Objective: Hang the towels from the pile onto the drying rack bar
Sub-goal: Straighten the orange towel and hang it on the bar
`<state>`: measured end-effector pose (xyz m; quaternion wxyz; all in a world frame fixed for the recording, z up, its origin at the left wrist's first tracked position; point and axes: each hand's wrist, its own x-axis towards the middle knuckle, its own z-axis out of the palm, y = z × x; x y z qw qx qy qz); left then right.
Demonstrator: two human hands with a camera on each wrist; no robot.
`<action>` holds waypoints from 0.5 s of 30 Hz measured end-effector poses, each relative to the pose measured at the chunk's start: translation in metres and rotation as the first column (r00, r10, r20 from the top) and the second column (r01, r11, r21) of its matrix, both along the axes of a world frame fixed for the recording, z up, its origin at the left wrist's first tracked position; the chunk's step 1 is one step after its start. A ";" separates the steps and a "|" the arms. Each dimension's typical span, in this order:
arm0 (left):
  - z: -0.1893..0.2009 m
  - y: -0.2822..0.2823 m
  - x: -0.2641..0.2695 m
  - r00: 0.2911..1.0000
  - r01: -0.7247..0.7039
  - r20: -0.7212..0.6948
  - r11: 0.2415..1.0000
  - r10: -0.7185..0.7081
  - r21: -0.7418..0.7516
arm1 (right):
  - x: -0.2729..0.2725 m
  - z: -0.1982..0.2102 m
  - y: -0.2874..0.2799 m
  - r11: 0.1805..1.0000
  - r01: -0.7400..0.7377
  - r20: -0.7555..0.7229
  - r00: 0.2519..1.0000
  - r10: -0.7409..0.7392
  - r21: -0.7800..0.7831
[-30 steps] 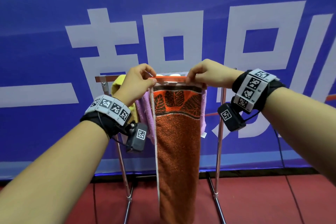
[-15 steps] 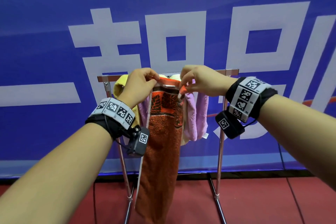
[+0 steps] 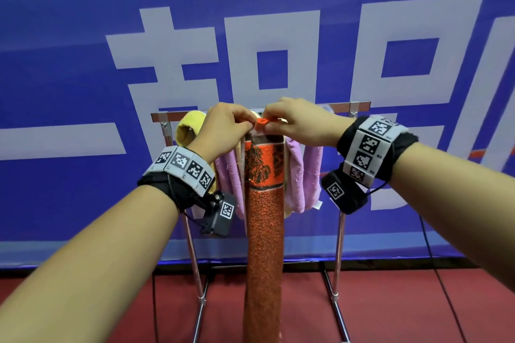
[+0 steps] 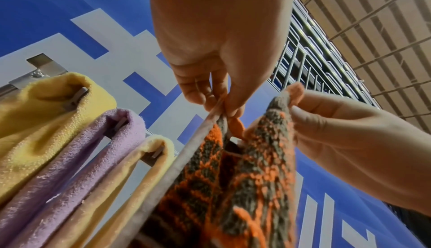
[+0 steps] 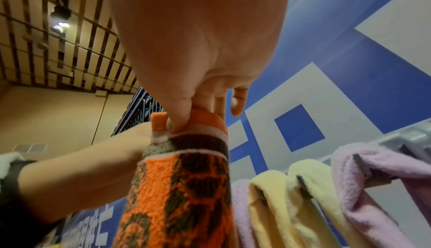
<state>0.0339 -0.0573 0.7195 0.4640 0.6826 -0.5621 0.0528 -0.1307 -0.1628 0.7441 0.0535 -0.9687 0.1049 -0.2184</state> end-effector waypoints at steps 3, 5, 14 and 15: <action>-0.001 -0.002 -0.002 0.997 0.036 -0.061 0.999 -0.037 -0.006 | 0.002 -0.003 -0.003 0.999 0.034 -0.013 0.999 -0.035 -0.027; -0.002 -0.003 -0.002 0.991 0.062 -0.120 0.998 -0.062 -0.006 | 0.004 -0.007 -0.005 0.998 0.049 0.045 0.998 -0.046 -0.049; 0.002 0.001 -0.002 0.977 0.105 -0.185 0.994 -0.107 -0.020 | 0.003 -0.013 -0.006 0.983 0.147 0.265 0.958 -0.113 -0.113; 0.002 0.000 -0.002 0.979 0.107 -0.171 0.994 -0.107 -0.012 | 0.004 -0.013 -0.007 0.983 0.147 0.272 0.956 -0.112 -0.114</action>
